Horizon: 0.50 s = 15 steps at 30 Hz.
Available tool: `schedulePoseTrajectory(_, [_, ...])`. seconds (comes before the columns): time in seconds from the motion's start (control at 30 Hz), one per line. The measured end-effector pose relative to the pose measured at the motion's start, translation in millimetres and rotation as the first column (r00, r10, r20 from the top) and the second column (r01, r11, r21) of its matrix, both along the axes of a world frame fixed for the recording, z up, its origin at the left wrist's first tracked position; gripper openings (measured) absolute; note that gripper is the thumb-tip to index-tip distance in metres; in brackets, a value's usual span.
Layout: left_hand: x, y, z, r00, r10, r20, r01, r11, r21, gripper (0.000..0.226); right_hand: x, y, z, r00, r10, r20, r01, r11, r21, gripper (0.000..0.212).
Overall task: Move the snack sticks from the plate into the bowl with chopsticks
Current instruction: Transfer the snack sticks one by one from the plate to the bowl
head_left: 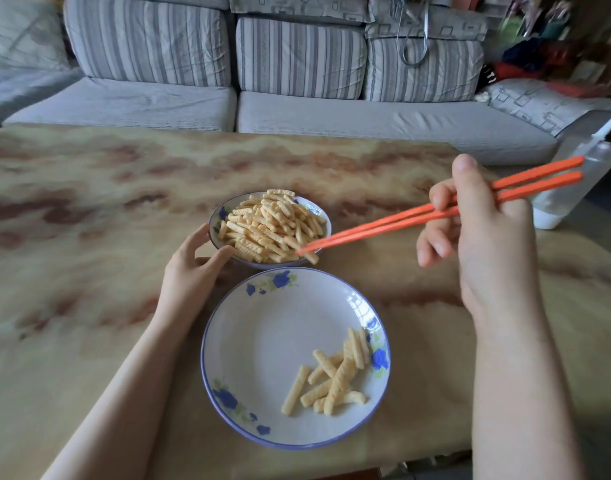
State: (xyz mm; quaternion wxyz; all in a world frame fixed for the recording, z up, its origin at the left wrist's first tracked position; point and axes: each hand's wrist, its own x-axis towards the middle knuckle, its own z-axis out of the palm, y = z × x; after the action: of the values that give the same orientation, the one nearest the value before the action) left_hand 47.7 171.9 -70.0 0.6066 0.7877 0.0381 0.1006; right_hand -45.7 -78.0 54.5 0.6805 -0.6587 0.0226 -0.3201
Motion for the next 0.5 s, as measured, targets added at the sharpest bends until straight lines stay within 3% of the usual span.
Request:
schedulePoseTrajectory(0.2, [0,0,-2,1.0,0.003,0.009,-0.003,1.0,-0.01,0.047,22,24,-18,0.988,-0.148,0.046,0.141,0.981,0.136,0.045])
schedulePoseTrajectory(0.5, [1,0,-1,1.0,-0.002,0.009,0.002,1.0,-0.005,0.046,46,36,-45,0.989,-0.145,0.008,0.143,0.979,0.144,0.044])
